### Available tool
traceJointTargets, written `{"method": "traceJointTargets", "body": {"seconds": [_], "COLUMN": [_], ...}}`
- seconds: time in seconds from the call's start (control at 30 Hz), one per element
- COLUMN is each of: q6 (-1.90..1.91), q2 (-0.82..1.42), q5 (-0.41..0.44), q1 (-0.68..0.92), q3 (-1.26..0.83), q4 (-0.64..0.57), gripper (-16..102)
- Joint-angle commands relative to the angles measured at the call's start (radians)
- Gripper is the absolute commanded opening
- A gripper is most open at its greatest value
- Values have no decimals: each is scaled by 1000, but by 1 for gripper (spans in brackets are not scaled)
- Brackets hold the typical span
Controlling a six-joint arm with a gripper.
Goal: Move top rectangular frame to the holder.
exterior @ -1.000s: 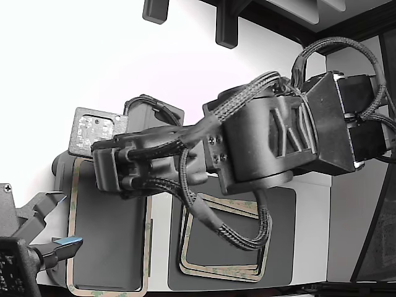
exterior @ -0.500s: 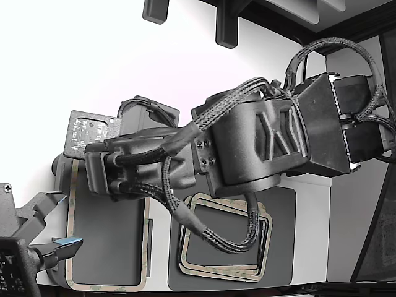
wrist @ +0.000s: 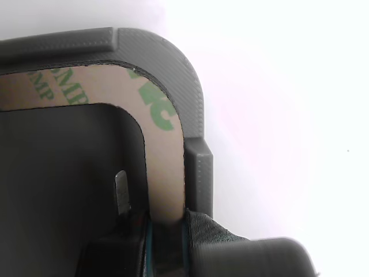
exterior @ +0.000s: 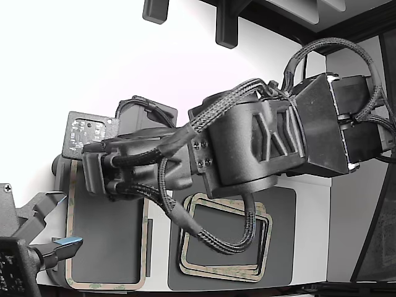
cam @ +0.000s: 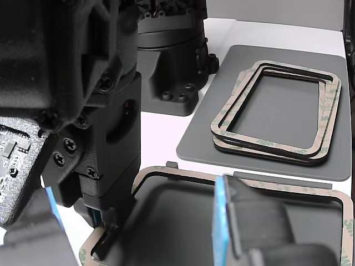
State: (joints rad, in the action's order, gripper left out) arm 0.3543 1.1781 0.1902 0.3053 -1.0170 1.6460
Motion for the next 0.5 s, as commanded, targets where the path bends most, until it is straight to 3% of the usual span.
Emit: {"method": "traceJointTargets", "body": {"seconds": [0.0, 0.47], "q6": [-2, -5], "q2": [20, -2], "q5": [3, 2], "q1": [-8, -9], "q3": [31, 37], "q4": [9, 9], "gripper": [-10, -10]}}
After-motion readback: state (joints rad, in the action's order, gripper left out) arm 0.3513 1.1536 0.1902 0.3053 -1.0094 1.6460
